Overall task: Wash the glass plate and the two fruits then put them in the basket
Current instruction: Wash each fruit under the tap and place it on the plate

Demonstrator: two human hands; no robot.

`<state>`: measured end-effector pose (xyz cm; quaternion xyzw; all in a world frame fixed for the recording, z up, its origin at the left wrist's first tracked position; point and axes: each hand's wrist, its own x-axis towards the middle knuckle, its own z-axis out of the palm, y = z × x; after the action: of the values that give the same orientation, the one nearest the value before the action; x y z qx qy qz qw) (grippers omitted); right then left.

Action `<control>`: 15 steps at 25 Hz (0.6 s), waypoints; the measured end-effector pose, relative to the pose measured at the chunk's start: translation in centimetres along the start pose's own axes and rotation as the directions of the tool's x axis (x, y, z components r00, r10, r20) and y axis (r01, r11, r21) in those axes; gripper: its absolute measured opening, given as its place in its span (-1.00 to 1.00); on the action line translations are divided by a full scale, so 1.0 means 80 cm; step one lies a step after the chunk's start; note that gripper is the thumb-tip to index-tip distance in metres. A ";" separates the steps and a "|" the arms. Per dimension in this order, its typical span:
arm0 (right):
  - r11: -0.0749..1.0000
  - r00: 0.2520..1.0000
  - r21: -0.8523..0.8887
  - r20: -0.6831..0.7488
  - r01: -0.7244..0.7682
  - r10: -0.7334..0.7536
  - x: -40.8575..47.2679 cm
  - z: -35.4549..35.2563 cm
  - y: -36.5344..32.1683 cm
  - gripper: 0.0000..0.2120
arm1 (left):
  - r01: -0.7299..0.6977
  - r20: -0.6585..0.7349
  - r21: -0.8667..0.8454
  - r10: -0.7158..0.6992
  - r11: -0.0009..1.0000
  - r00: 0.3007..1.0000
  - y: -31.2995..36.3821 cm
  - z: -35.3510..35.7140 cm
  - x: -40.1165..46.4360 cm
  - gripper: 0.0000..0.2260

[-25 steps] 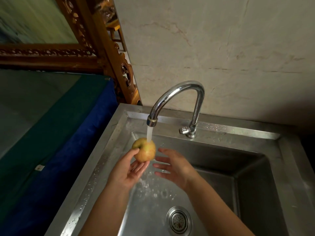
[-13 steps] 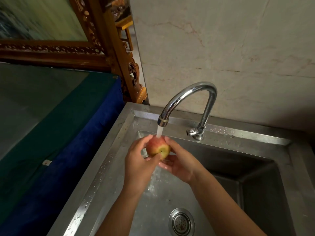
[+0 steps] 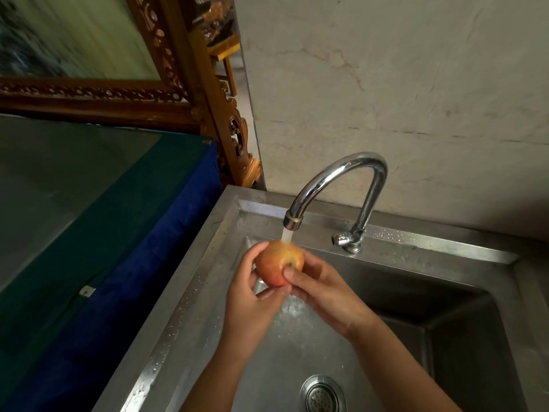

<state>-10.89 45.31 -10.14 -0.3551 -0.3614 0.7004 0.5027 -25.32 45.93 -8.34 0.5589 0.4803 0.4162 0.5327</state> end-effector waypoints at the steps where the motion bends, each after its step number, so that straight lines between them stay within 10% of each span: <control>1: 0.999 1.000 0.043 0.003 0.014 -0.015 -0.001 -0.003 0.001 -0.52 | 0.000 0.020 -0.023 0.000 1.000 1.000 0.000 0.001 0.000 -0.39; 7: 0.937 0.997 0.342 0.015 -0.072 0.072 -0.003 -0.013 0.006 -0.53 | 0.047 0.006 0.151 -0.048 0.987 0.999 -0.003 0.006 0.003 -0.37; 15: 0.985 0.865 -0.079 -0.493 -0.151 0.093 0.006 -0.028 -0.008 -0.85 | 0.179 -0.198 0.117 -0.154 0.977 0.968 0.003 0.033 0.027 -0.73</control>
<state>-8.79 46.25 -10.75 -0.5707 -0.2393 0.5968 0.5108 -22.27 47.52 -8.47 0.5093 0.6004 0.3877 0.4795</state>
